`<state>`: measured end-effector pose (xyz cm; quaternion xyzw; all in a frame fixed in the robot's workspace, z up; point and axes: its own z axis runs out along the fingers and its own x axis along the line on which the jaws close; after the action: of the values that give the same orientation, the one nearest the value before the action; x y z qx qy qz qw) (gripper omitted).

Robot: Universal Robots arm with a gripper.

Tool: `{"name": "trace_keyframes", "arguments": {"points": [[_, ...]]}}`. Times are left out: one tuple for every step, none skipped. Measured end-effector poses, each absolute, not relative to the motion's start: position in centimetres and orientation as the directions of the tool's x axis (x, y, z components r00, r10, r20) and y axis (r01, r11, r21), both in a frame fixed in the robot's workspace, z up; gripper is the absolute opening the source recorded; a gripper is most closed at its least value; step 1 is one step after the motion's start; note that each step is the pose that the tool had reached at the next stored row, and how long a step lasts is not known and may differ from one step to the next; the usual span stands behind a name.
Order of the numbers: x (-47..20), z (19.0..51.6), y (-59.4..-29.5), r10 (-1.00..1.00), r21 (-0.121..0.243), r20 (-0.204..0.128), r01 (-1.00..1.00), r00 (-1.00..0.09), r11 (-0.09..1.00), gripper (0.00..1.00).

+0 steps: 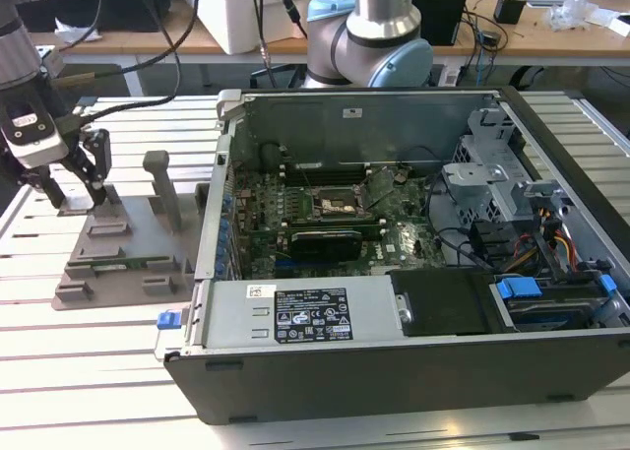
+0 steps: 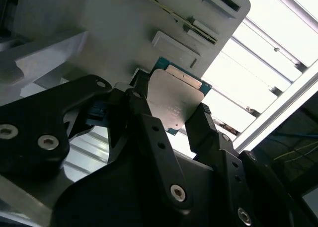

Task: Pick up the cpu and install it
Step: 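Pick up the cpu and move it towards the insertion slot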

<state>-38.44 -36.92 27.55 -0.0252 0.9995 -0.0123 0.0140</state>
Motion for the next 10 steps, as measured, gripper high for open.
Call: {"name": "trace_keyframes", "arguments": {"points": [[-38.4,27.9,-36.9,-0.051,-0.025,-0.028,-0.050,-0.998,0.998,0.54],[-38.4,28.1,-36.9,-0.051,-0.025,-0.028,-0.050,-0.998,0.998,0.54],[-38.4,28.3,-36.9,-0.051,-0.025,-0.028,-0.050,-0.998,0.998,0.54],[-38.4,28.6,-36.9,-0.051,-0.025,-0.028,-0.050,-0.998,0.998,0.54],[-38.4,28.9,-36.9,-0.051,-0.025,-0.028,-0.050,-0.998,0.998,0.54],[-38.4,29.2,-36.9,-0.051,-0.025,-0.028,-0.050,-0.998,0.998,0.54],[-38.4,29.5,-36.9,-0.051,-0.025,-0.027,-0.050,-0.998,0.998,0.54],[-38.4,29.6,-36.9,-0.051,-0.025,-0.027,-0.050,-0.998,0.998,0.54],[-38.4,29.8,-36.9,-0.051,-0.025,-0.027,-0.050,-0.998,0.998,0.54],[-38.4,30.0,-36.9,-0.051,-0.025,-0.028,-0.050,-0.998,0.998,0.54]]}}
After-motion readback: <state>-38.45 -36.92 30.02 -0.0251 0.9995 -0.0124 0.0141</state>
